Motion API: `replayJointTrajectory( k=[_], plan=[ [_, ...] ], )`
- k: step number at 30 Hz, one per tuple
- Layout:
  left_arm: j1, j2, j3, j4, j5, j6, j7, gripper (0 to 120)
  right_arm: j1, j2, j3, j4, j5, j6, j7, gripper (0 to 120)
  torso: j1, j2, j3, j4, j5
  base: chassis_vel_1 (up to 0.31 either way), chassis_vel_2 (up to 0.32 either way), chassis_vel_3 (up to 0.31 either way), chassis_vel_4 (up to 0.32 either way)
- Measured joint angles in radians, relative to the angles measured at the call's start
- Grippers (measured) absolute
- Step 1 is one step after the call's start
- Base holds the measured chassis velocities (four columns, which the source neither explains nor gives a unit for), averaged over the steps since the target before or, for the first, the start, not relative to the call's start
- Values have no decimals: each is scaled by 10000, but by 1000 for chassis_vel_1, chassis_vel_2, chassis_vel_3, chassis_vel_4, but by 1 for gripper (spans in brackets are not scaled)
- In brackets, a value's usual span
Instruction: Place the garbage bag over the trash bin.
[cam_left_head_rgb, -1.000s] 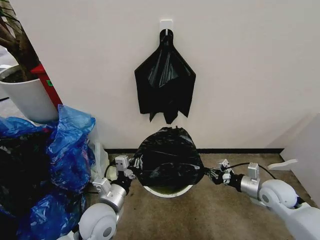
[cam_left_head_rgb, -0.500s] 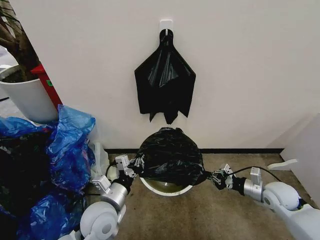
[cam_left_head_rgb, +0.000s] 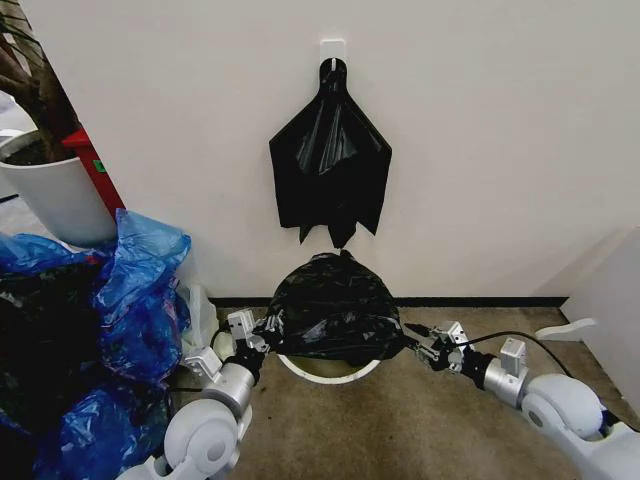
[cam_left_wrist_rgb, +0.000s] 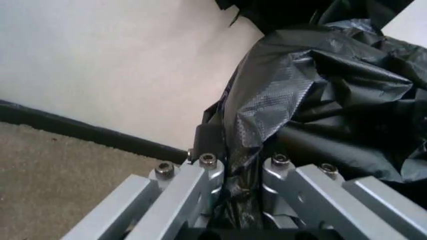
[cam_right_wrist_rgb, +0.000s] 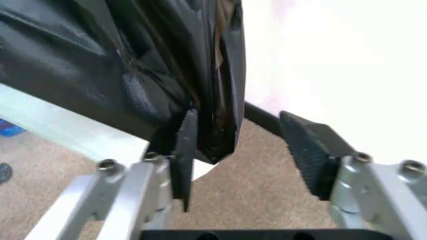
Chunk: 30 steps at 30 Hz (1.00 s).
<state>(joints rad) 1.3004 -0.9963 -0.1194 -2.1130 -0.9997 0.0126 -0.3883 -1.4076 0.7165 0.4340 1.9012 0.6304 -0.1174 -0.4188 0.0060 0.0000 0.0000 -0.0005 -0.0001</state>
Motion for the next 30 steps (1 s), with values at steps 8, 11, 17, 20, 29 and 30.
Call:
replayJointTrajectory(
  k=[8,11,17,20,29,30],
  plan=[
    [-56,116,-19,272,310,34,-81,4,-590,-48,1028,354,-16,370,-327,72,0,0,0,3,1,0,0,0,0],
    [-154,155,17,385,529,33,-81,4,-893,-92,1443,784,117,149,-527,84,0,0,0,0,1,0,0,0,0],
    [-382,209,237,655,1499,-32,31,4,-964,-177,1529,2118,703,-516,497,99,0,0,0,1,-2,0,0,0,0],
    [-450,237,355,657,1875,-46,59,4,-610,-318,1132,3135,1281,-1339,1511,100,0,0,0,3,-1,0,0,0,0],
    [-196,294,545,294,3868,-408,438,4,393,-526,-622,5271,3705,-4376,4978,100,0,0,0,0,-2,0,0,0,0],
    [-158,293,551,262,4020,-469,493,4,428,-525,-806,5269,3762,-4421,5148,100,0,0,0,0,2,0,0,0,0]
  ],
)
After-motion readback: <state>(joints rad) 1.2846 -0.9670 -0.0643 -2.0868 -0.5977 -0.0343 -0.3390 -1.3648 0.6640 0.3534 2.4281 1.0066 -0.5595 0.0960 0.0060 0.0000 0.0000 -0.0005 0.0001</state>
